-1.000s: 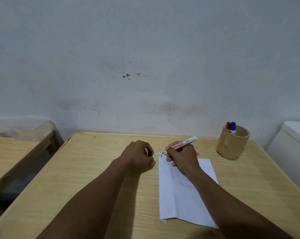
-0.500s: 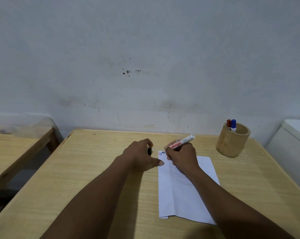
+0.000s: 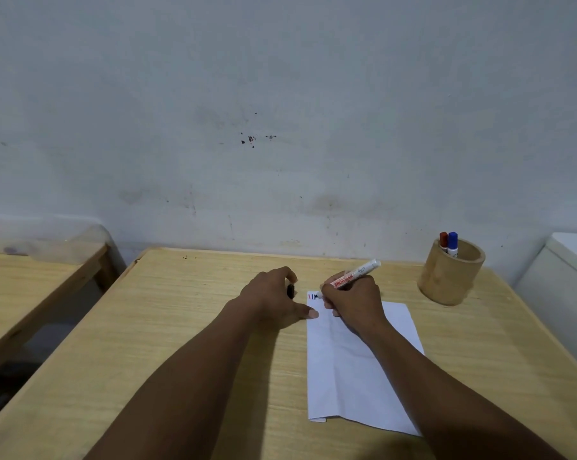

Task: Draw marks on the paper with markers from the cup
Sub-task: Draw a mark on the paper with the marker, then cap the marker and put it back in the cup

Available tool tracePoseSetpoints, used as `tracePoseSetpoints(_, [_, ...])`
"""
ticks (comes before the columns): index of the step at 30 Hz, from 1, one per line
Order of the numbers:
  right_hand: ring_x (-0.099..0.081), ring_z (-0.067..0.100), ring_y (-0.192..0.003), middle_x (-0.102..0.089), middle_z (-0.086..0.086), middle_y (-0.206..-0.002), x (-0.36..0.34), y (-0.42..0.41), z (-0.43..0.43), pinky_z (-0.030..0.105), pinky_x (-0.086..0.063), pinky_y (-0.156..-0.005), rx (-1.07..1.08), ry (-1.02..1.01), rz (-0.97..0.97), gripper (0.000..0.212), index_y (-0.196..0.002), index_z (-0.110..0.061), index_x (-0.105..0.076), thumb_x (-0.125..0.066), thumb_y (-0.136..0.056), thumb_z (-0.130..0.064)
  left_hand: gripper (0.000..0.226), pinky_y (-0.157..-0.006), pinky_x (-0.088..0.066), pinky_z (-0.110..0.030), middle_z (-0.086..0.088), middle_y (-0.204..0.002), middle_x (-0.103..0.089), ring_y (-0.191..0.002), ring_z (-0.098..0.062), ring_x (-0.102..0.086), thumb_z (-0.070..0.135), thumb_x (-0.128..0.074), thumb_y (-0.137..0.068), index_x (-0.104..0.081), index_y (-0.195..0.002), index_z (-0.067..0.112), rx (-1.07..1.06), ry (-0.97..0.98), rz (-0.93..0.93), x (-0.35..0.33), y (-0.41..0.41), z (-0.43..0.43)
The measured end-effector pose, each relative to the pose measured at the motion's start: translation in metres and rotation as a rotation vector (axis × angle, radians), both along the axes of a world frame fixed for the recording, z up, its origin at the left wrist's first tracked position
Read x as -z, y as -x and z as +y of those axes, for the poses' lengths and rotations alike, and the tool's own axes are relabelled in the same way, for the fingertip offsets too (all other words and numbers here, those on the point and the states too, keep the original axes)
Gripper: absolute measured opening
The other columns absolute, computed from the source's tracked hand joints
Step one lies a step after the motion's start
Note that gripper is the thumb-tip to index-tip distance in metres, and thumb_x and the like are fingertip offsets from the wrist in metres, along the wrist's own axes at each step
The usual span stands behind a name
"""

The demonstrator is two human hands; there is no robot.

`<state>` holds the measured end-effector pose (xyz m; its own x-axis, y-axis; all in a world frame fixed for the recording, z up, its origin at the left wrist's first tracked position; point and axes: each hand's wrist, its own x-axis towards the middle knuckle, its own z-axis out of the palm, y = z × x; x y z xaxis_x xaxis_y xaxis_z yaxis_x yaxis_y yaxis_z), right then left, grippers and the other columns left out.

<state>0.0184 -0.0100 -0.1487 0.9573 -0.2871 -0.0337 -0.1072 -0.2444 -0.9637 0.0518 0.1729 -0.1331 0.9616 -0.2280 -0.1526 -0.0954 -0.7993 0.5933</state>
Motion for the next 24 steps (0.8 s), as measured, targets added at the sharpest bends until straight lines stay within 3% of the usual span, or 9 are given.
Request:
tracePoseSetpoints(3, [-0.063,0.022,-0.056,-0.07,0.011,-0.064,-0.012,0.0,-0.004,0.029,-0.047,-0.048,0.045,-0.275,-0.002,0.009,-0.084,0.001,-0.073,-0.072,-0.086,-0.008,0.063,-0.081,-0.047,-0.027,0.013,-0.092,-0.066,-0.096,-0.013,-0.063,0.06,-0.085,-0.066,-0.063,-0.116,0.027,0.007,0.072,0.012,-0.002,-0.006,0.005])
tracePoseSetpoints(6, [-0.055,0.017,-0.048,-0.064,0.009,-0.062,-0.028,0.0,-0.013,0.026,-0.038,-0.046,0.113,-0.467,0.009,0.014,-0.085,0.001,-0.072,-0.072,-0.087,-0.013,0.018,-0.07,-0.047,-0.022,0.008,-0.082,-0.074,-0.086,-0.013,-0.07,0.035,-0.077,-0.082,-0.075,-0.093,0.021,-0.027,0.16,-0.041,0.0,-0.009,0.012])
tracePoseSetpoints(9, [-0.053,0.015,-0.045,-0.064,0.01,-0.065,-0.051,0.001,-0.023,0.024,-0.034,-0.043,0.158,-0.551,-0.025,0.011,-0.084,-0.006,-0.067,-0.068,-0.089,-0.016,0.005,-0.069,-0.048,-0.023,0.004,-0.077,-0.076,-0.074,-0.011,-0.069,0.023,-0.074,-0.086,-0.077,-0.087,0.018,-0.077,0.27,-0.09,-0.006,-0.009,0.012])
tracePoseSetpoints(12, [-0.051,0.013,-0.043,-0.062,0.01,-0.065,-0.079,0.004,-0.038,0.021,-0.031,-0.04,0.141,-0.593,-0.021,0.011,-0.084,-0.007,-0.061,-0.062,-0.093,-0.013,0.005,-0.062,-0.048,-0.023,-0.004,-0.076,-0.076,-0.064,-0.014,-0.067,0.011,-0.075,-0.087,-0.074,-0.091,0.012,-0.109,0.549,-0.057,-0.036,-0.008,0.001])
tracePoseSetpoints(15, [-0.055,0.012,-0.044,-0.063,0.007,-0.067,-0.102,0.011,-0.057,0.022,-0.036,-0.041,0.089,-0.62,-0.014,0.016,-0.084,-0.006,-0.062,-0.064,-0.095,-0.018,0.009,-0.064,-0.047,-0.026,-0.005,-0.085,-0.079,-0.073,-0.019,-0.072,0.014,-0.073,-0.09,-0.071,-0.098,0.009,-0.075,0.747,-0.004,-0.074,-0.003,-0.023])
tracePoseSetpoints(19, [-0.06,0.011,-0.054,-0.067,0.001,-0.07,-0.124,0.023,-0.077,0.024,-0.044,-0.048,0.085,-0.57,-0.055,0.023,-0.088,-0.009,-0.072,-0.073,-0.092,-0.031,0.015,-0.074,-0.047,-0.032,0.0,-0.086,-0.076,-0.077,-0.018,-0.073,0.03,-0.07,-0.095,-0.072,-0.098,0.016,0.013,0.881,0.085,-0.107,0.006,-0.062])
tracePoseSetpoints(24, [-0.061,0.013,-0.062,-0.067,0.001,-0.071,-0.134,0.036,-0.102,0.026,-0.046,-0.054,0.131,-0.593,-0.115,0.022,-0.081,-0.012,-0.074,-0.08,-0.087,-0.033,0.022,-0.07,-0.045,-0.03,0.001,-0.085,-0.072,-0.075,-0.018,-0.069,0.035,-0.07,-0.095,-0.073,-0.104,0.015,0.051,0.966,0.182,-0.117,0.012,-0.099])
